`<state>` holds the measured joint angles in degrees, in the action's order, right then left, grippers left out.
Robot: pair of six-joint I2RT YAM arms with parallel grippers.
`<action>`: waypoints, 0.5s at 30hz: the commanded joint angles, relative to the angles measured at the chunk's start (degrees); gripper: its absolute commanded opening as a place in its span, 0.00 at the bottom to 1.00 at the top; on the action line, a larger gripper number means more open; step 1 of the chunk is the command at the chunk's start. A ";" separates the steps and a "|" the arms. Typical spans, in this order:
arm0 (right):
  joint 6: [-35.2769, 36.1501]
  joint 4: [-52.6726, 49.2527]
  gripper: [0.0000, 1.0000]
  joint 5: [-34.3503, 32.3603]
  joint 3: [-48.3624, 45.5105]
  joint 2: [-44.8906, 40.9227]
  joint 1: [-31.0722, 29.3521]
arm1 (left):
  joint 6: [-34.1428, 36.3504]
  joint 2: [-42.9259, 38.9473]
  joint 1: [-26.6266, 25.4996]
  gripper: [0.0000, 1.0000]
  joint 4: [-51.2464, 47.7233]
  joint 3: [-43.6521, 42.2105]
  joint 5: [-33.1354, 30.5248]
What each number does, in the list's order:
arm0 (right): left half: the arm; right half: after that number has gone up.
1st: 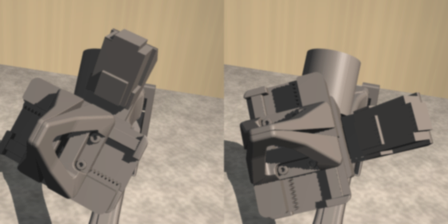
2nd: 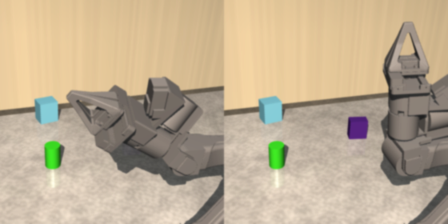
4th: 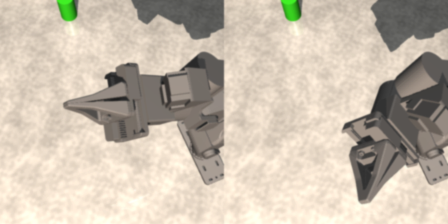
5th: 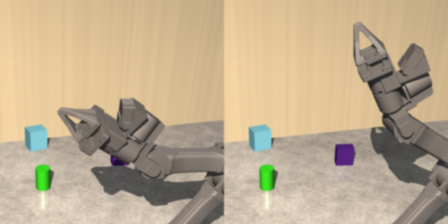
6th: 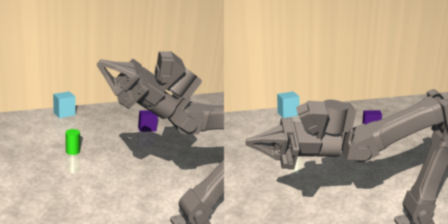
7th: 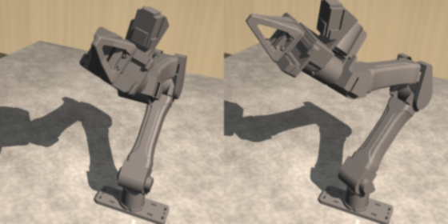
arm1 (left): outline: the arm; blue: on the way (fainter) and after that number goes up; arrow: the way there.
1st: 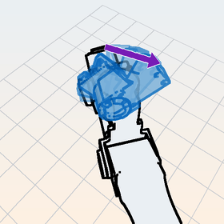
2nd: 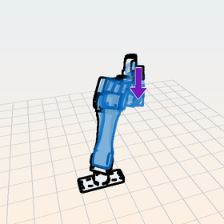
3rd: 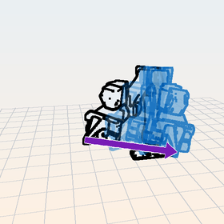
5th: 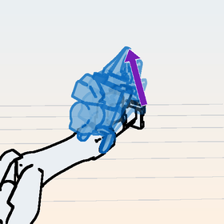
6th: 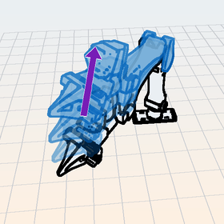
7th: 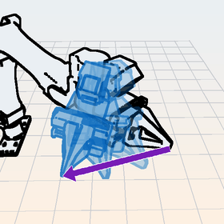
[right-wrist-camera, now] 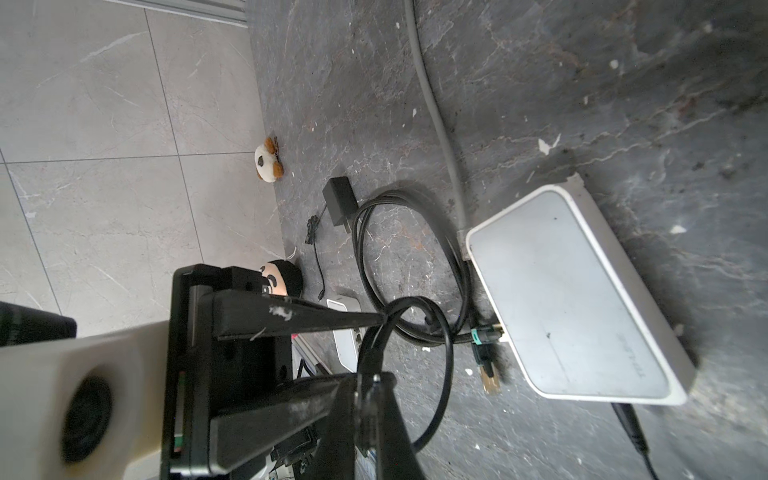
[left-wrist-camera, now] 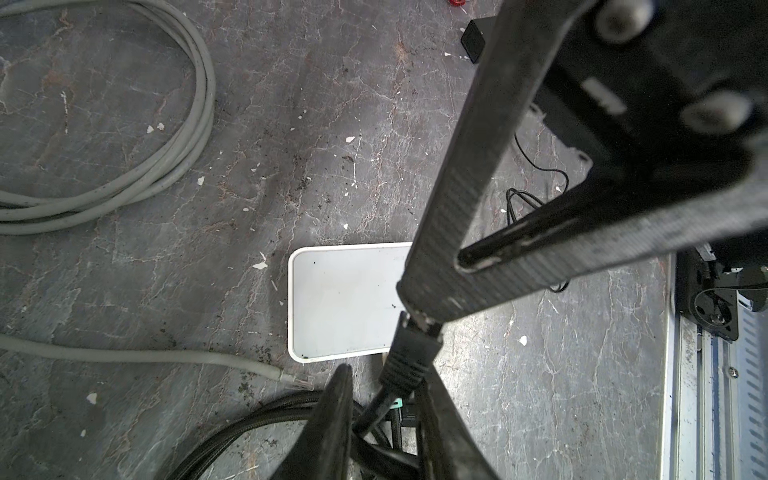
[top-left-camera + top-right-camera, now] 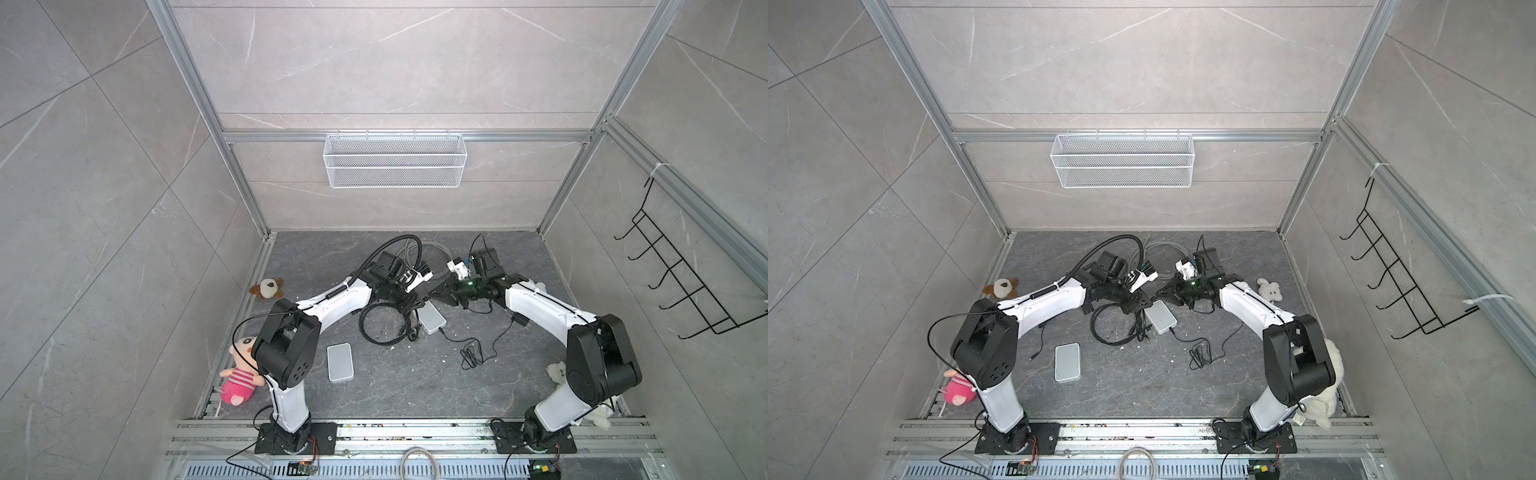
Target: Insert the plug into the switch port
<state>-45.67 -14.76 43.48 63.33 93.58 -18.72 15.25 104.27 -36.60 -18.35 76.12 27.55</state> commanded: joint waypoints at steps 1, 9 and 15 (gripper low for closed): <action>-1.75 0.95 0.00 2.07 0.59 0.57 0.16 | 0.83 -1.85 0.83 0.22 0.51 -0.64 0.73; -0.06 1.35 0.17 0.23 1.23 0.05 0.31 | 4.17 -2.97 0.91 0.06 -6.02 2.60 1.56; 0.54 4.84 0.32 -1.94 -0.12 -2.39 1.10 | 8.43 -1.57 0.88 0.05 -15.70 5.68 -0.58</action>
<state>-45.84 -12.49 42.81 63.33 93.95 -18.22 20.27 104.01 -35.97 -27.68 79.26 28.05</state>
